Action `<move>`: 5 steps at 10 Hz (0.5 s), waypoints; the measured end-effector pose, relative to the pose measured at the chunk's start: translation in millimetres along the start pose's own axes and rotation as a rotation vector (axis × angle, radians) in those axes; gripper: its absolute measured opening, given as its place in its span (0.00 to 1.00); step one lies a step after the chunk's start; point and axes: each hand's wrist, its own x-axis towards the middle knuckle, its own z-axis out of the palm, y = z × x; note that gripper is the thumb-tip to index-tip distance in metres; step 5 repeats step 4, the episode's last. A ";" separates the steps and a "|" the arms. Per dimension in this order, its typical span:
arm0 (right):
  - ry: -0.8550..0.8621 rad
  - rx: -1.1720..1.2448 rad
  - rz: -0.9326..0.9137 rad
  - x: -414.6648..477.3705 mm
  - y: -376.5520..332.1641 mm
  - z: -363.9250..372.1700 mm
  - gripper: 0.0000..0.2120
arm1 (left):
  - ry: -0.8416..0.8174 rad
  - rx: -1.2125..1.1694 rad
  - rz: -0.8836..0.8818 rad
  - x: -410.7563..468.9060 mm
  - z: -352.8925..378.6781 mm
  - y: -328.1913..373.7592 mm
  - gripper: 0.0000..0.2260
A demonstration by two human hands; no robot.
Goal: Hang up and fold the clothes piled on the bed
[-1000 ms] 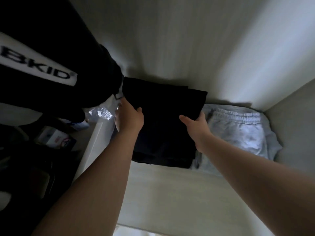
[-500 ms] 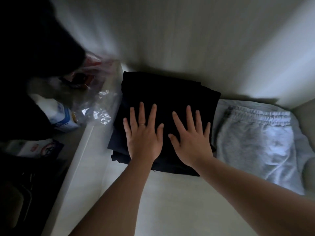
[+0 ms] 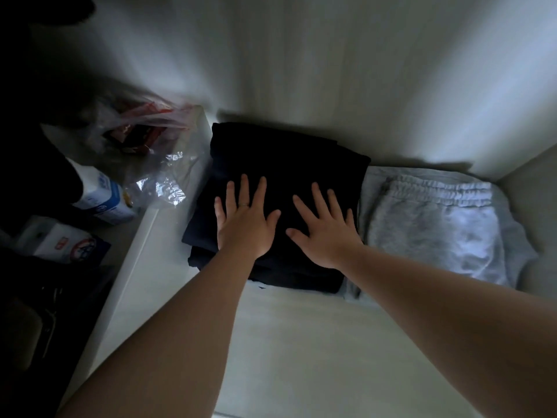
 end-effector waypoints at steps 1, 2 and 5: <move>-0.031 0.037 0.029 -32.6 7.5 2.5 0.34 | 0.018 -0.046 -0.007 -38.7 9.2 8.7 0.29; -0.112 0.022 0.060 -73.4 13.2 8.2 0.34 | -0.026 -0.120 -0.051 -89.1 21.1 18.5 0.27; -0.228 0.008 0.076 -161.5 15.8 18.5 0.31 | -0.304 -0.113 -0.113 -183.8 21.5 33.7 0.30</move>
